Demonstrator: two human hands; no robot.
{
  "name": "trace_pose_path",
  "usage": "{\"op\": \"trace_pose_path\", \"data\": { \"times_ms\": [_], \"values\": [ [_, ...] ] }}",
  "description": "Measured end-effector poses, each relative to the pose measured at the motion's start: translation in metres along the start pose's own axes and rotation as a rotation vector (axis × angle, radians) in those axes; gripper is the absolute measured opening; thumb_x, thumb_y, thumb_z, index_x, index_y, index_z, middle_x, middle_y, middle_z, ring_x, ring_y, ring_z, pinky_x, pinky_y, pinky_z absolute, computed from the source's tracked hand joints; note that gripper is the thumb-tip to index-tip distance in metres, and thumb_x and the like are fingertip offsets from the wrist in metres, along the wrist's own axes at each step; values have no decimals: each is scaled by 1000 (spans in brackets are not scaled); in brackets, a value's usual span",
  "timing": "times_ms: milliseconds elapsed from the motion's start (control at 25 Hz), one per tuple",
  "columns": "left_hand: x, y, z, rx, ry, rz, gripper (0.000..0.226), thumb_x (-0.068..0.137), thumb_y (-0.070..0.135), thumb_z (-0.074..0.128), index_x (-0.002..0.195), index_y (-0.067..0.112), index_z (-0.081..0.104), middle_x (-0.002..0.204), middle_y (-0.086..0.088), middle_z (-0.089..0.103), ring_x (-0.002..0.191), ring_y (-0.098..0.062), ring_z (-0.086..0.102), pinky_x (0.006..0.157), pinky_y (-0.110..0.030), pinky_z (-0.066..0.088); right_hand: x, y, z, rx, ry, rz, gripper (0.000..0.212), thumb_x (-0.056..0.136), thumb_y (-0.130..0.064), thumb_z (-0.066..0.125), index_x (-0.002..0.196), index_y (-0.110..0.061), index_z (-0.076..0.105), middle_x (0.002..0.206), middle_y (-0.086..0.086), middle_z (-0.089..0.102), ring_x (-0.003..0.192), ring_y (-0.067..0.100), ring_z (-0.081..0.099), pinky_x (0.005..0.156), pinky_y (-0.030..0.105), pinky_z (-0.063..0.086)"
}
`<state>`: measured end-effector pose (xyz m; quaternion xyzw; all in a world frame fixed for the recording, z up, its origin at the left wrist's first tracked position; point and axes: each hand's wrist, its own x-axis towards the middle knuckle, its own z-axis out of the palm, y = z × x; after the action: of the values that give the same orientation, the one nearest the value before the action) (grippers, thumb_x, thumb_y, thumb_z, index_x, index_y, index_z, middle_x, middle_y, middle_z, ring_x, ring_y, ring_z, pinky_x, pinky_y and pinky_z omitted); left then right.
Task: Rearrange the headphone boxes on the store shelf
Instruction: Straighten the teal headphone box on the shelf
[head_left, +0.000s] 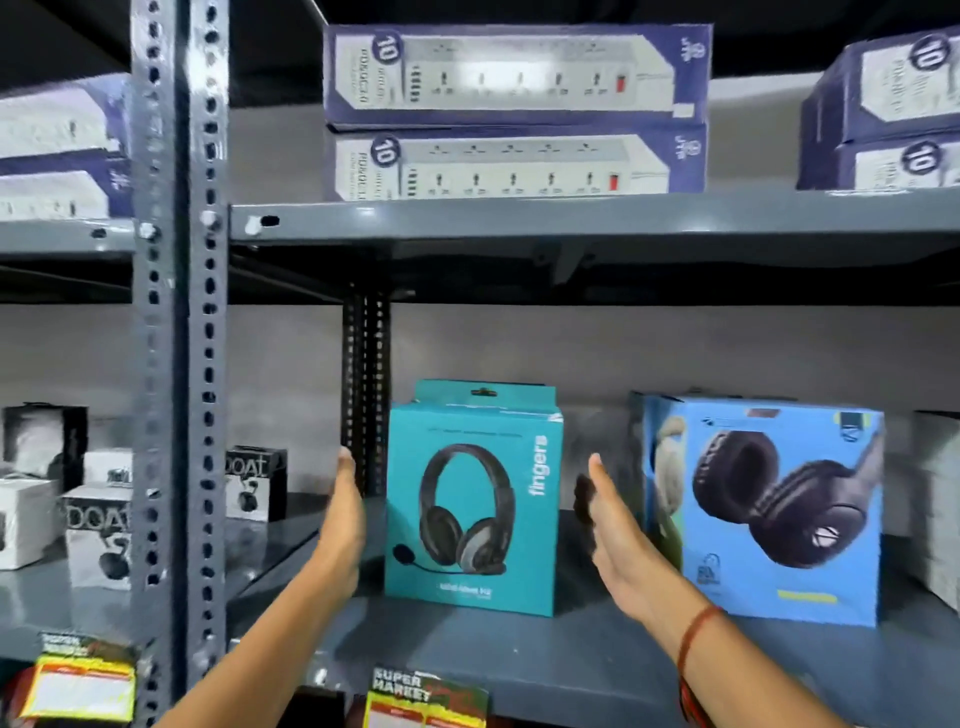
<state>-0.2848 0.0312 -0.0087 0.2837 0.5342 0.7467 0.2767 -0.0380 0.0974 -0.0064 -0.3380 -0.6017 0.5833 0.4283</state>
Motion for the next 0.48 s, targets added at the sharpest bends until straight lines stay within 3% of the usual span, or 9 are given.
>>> {"op": "trace_pose_path", "data": {
  "times_ms": [80,160,240,280,360,480],
  "values": [
    [13,-8,-2,31,-135,-80,83,89,81,21,137,25,60,147,-13,55,131,-34,51,111,-51,34,15,6,14,-1,62,-13,87,79,-86,29,149,-37,40,160,2,36,145,23,32,119,50,17],
    [21,-12,3,-1,-189,-131,88,84,86,24,136,25,61,133,-14,68,119,-38,63,102,-53,46,24,11,24,39,117,-14,81,64,-93,34,109,-41,76,120,5,74,110,24,69,100,48,47],
    [26,-11,6,-75,-215,-188,85,83,87,28,116,23,74,105,-15,80,89,-37,77,75,-44,58,30,13,28,94,130,-49,77,62,-94,35,84,-37,82,94,4,81,81,21,78,71,36,58],
    [26,-11,8,-102,-232,-198,84,84,86,28,106,22,78,97,-15,81,79,-34,79,67,-39,58,30,12,27,116,130,-63,77,68,-93,33,82,-35,83,92,5,81,78,21,78,68,35,58],
    [34,-14,9,-112,-269,-189,83,85,85,27,91,24,83,91,-15,82,72,-31,79,64,-36,57,36,14,28,128,127,-86,75,76,-88,31,81,-35,83,91,5,81,77,20,78,70,37,57],
    [36,-17,9,-105,-306,-175,83,86,84,25,76,29,85,89,-13,82,70,-28,80,60,-32,57,36,17,32,143,100,-96,69,73,-86,33,77,-38,82,88,3,81,72,18,78,54,28,59]
  ]
}}
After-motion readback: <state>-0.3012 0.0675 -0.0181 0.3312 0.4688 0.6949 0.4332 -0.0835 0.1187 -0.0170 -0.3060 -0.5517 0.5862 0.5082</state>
